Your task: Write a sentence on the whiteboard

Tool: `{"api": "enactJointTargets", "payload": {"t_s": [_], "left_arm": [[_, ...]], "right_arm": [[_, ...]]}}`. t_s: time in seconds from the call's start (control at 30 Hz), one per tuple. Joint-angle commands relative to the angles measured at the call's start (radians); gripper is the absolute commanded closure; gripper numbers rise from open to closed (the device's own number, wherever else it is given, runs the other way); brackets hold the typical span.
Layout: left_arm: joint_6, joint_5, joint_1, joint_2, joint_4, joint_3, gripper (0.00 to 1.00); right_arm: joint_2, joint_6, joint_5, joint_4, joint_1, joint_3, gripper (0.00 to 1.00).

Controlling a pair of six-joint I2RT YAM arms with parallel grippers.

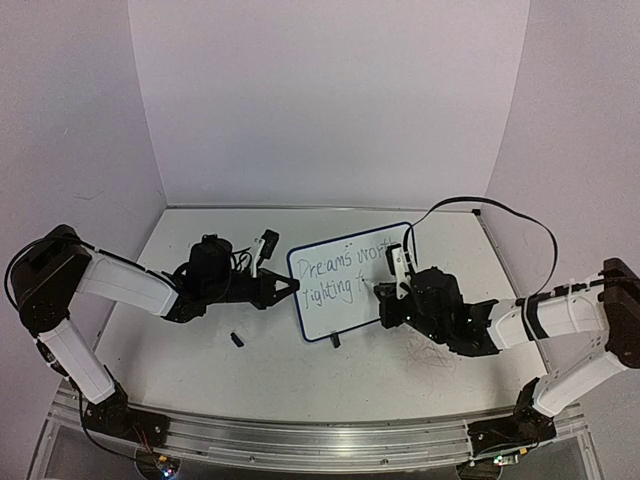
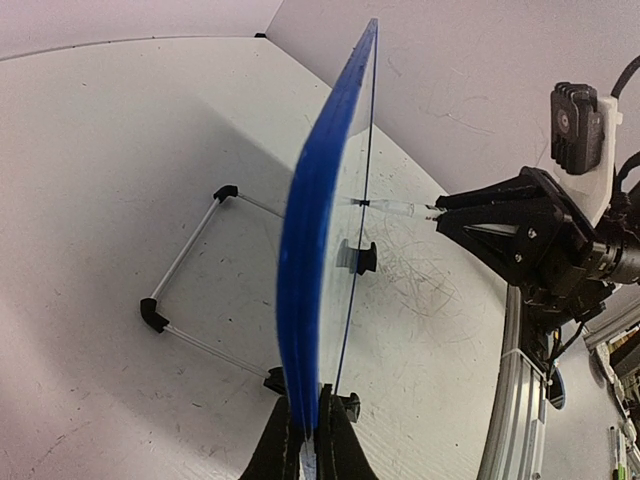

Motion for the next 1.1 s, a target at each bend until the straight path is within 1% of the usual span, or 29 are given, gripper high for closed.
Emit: {"api": "enactJointTargets", "payload": {"t_s": [0.0,0.43,0.83,1.07], "left_arm": [[0.041,-0.033,0.002,-0.027,-0.009,0.003,1.00],[0.038,-0.030,0.001,-0.025,-0.010,0.007,1.00],[0.040,-0.031,0.001,-0.029,-0.010,0.002,1.00],[0.040,-0.034,0.001,-0.031,-0.010,-0.001,1.00]], "right_arm": [[-0.020,0.016,0.011,-0.015,-0.003,-0.016,1.00],[-0.012,0.001,0.074,0.019,-0.003,0.040,1.00],[0.020,-0.019,0.022,0.022,-0.002,0.066,1.00],[0.013,0.012,-0.001,0.005,-0.002,0.033,1.00]]}}
